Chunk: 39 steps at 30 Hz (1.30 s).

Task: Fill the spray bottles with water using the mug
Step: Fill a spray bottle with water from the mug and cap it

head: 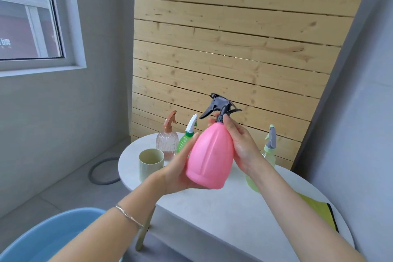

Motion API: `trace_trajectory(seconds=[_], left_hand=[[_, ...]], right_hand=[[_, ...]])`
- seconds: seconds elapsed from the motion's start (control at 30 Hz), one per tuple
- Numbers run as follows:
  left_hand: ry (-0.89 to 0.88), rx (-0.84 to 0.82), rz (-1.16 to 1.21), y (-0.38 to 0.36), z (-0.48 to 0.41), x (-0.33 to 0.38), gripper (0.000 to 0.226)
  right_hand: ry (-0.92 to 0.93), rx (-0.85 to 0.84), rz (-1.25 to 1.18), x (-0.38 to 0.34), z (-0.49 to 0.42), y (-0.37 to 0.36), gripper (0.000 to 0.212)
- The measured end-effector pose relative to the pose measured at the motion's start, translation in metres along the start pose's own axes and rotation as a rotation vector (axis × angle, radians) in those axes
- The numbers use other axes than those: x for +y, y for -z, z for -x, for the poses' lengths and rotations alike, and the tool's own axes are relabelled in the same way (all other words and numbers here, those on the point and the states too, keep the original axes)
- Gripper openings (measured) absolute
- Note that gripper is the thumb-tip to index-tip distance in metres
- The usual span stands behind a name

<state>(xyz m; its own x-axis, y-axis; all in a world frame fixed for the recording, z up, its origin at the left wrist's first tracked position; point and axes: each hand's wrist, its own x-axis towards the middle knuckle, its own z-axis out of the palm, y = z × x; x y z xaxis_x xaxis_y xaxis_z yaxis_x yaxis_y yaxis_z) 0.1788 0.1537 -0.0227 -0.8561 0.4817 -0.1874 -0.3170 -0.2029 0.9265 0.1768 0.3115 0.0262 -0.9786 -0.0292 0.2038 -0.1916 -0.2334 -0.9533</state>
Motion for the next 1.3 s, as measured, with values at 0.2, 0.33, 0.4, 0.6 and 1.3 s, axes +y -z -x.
trace_trajectory(seconds=[0.2,0.33,0.4,0.6,1.3], left_hand=[[-0.213,0.202,-0.338,-0.005,-0.004,0.003,0.072],[-0.293,0.148,-0.434,-0.005,0.004,0.006,0.071],[-0.244,0.089,-0.372,0.002,0.004,0.006,0.073],[-0.165,0.013,-0.255,-0.001,0.006,0.002,0.064],[-0.248,0.116,-0.423,-0.001,-0.005,-0.005,0.045]], right_hand=[[0.075,0.161,0.001,0.008,0.003,-0.013,0.023],[0.053,0.139,-0.006,0.005,0.001,-0.016,0.019],[-0.014,0.092,-0.041,0.003,0.000,-0.015,0.021],[-0.050,0.165,-0.065,0.010,0.002,-0.012,0.025],[-0.188,0.119,-0.179,0.030,0.005,-0.002,0.032]])
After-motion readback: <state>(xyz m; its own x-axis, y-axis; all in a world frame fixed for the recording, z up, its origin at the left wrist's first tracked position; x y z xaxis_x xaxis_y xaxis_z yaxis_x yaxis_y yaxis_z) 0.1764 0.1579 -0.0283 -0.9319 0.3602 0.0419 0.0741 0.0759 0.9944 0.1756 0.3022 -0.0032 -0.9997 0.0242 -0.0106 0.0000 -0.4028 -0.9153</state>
